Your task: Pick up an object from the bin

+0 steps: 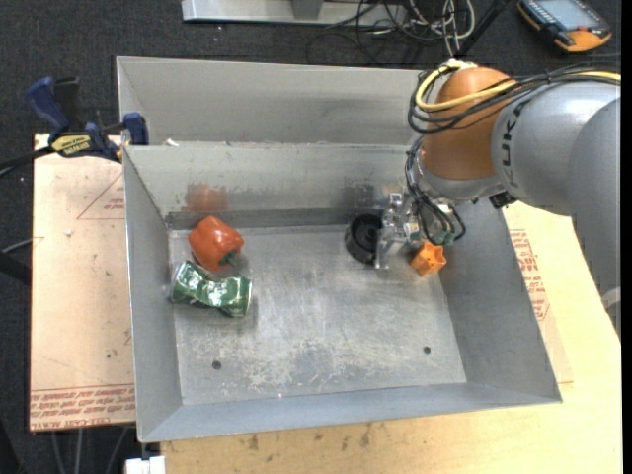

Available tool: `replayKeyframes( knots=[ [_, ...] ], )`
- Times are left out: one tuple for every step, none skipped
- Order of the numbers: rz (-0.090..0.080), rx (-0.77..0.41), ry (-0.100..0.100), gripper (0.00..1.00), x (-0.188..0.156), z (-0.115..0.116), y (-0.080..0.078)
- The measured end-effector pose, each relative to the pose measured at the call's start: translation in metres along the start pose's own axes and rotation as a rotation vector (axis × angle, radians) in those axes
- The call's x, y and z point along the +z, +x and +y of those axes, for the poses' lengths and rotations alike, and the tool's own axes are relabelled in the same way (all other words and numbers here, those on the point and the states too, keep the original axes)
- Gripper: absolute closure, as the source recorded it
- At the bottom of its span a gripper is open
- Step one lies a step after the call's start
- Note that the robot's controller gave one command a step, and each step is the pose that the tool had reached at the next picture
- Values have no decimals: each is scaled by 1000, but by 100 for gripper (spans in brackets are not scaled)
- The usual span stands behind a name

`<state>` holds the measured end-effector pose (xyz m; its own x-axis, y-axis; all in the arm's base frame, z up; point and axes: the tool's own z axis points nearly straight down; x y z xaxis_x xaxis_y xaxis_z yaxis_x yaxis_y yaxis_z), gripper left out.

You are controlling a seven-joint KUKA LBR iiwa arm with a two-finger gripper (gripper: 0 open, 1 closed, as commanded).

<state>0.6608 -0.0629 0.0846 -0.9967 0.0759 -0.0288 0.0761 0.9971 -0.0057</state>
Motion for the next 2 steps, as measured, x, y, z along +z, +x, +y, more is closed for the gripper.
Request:
replayKeyframes(
  knots=[
    [33, -1, -2, 0, 3, 1, 6],
    [0, 0, -2, 100, 0, 1, 0]
  ],
)
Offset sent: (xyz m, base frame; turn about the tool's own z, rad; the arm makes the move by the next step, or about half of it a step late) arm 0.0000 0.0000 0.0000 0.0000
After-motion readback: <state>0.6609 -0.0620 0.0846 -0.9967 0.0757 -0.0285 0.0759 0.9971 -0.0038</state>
